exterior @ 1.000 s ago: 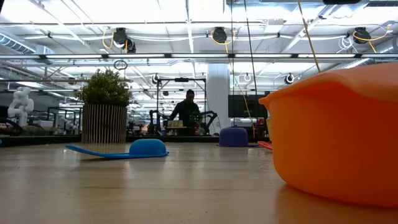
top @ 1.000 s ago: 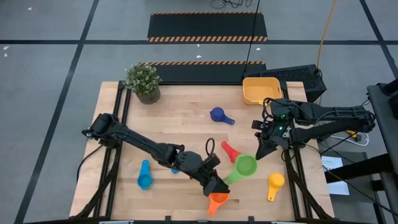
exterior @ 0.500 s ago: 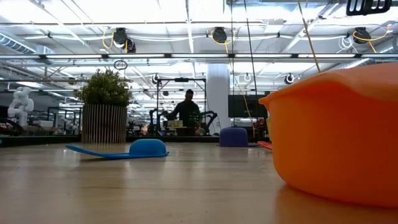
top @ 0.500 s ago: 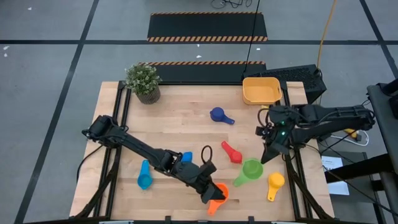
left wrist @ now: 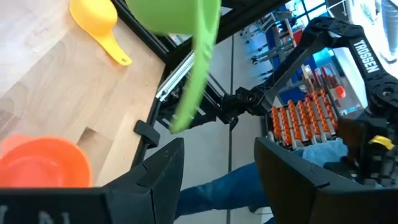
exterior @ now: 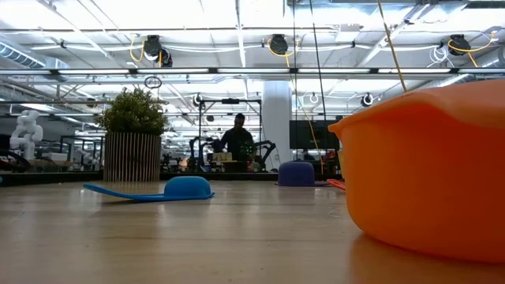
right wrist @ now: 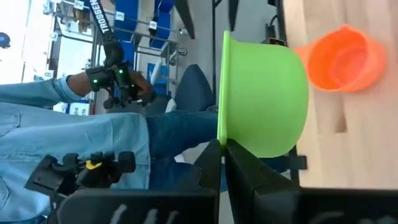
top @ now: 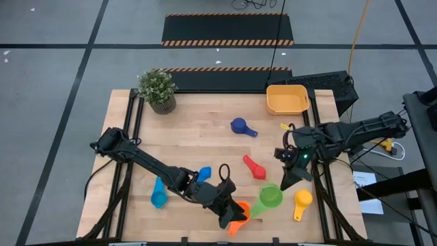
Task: Nest measuring cups in basket
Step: Stack the green measuring cup on top of the orange measuring cup
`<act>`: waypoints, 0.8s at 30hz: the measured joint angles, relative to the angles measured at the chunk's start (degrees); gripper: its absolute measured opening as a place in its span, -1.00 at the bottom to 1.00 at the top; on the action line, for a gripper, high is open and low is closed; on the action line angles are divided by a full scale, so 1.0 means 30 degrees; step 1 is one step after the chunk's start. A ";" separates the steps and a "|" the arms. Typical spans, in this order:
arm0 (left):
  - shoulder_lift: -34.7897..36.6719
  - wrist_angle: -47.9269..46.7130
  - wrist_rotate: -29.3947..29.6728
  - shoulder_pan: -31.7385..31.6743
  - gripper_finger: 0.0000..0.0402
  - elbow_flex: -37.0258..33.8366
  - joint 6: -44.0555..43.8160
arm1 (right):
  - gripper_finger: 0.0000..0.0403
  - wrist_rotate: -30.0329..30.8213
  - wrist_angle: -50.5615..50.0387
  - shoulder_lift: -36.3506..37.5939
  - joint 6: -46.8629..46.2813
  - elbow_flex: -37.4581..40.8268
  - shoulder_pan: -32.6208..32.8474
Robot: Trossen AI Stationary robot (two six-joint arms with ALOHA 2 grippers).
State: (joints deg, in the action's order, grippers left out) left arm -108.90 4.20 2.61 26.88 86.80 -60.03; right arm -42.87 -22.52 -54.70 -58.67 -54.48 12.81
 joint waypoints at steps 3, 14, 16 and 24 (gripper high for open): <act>0.0000 -0.0012 0.0000 -0.0073 -0.01 0.0000 0.0123 | -1.00 0.0195 0.0886 -0.0572 -0.0215 0.0000 0.0353; -0.0007 -0.0494 -0.0007 -0.0012 -0.01 0.0000 0.0847 | -1.00 0.0368 0.2295 -0.1431 -0.0155 0.0000 0.0904; -0.0007 -0.0328 -0.0007 0.0055 -0.02 0.0000 0.1277 | -1.00 0.0386 0.2773 -0.1426 -0.0119 0.0000 0.0899; -0.0007 -0.0102 -0.0030 0.0159 -0.02 0.0000 0.2264 | -1.00 0.0393 0.3470 -0.1426 0.0210 0.0000 0.0891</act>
State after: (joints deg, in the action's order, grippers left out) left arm -108.92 3.89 2.52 27.35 86.80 -53.24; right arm -41.69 -12.12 -58.98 -58.04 -54.48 15.49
